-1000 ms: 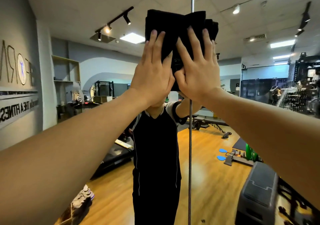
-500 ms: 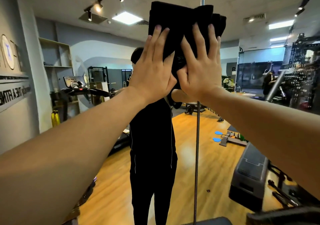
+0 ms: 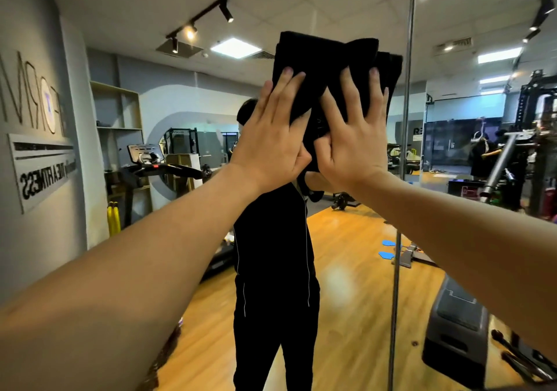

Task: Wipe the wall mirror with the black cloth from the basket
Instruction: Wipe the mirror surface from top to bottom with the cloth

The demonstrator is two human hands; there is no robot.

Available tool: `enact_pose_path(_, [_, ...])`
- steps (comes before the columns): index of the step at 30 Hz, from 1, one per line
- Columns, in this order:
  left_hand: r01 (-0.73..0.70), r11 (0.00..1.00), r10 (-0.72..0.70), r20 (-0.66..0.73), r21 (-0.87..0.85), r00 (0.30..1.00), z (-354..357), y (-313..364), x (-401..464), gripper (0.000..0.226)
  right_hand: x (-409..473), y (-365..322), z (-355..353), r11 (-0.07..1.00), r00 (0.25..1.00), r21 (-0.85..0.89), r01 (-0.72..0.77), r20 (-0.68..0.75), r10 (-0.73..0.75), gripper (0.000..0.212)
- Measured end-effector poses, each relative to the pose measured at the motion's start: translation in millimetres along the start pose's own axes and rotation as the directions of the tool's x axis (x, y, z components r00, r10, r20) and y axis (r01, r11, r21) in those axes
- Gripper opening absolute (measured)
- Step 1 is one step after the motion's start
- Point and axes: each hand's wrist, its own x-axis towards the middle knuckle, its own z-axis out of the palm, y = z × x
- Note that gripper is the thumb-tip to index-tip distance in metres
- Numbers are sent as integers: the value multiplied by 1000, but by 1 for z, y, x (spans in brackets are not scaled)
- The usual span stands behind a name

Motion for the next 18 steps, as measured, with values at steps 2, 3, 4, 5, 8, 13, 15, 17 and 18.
enact_pose_path(2, [-4,1000,4,-1,4,1000,-6,-15,-10,69,3,-18,4,1000,1000,-1,3,-1,-3,73])
enact_pose_path(3, [-9,1000,9,-2,2,1000,-9,-23,-15,69,5,-27,6,1000,1000,-4,4,-2,-4,73])
enact_pose_path(4, [-14,1000,14,-1,1,1000,-12,-31,-21,69,6,-37,8,1000,1000,-5,4,0,-4,73])
enact_pose_path(5, [-19,1000,19,2,3,1000,-15,-40,-26,69,8,-46,10,1000,1000,-8,3,2,-3,73])
enact_pose_path(8, [-33,999,33,9,11,999,-23,-65,-43,70,11,-76,16,1000,1000,-12,-6,3,6,73])
enact_pose_path(13, [-45,999,45,29,10,999,-39,-104,-67,71,19,-122,25,1000,1000,4,-14,10,13,73])
enact_pose_path(15, [-53,999,53,34,11,998,-44,-117,-74,70,21,-137,28,1000,1000,8,-22,11,22,73])
enact_pose_path(17, [-53,999,53,40,8,998,-48,-128,-81,70,23,-150,31,1000,999,9,-25,24,25,73])
enact_pose_path(18, [-50,999,49,41,9,998,-51,-133,-86,70,24,-157,32,1000,999,14,-26,30,26,74])
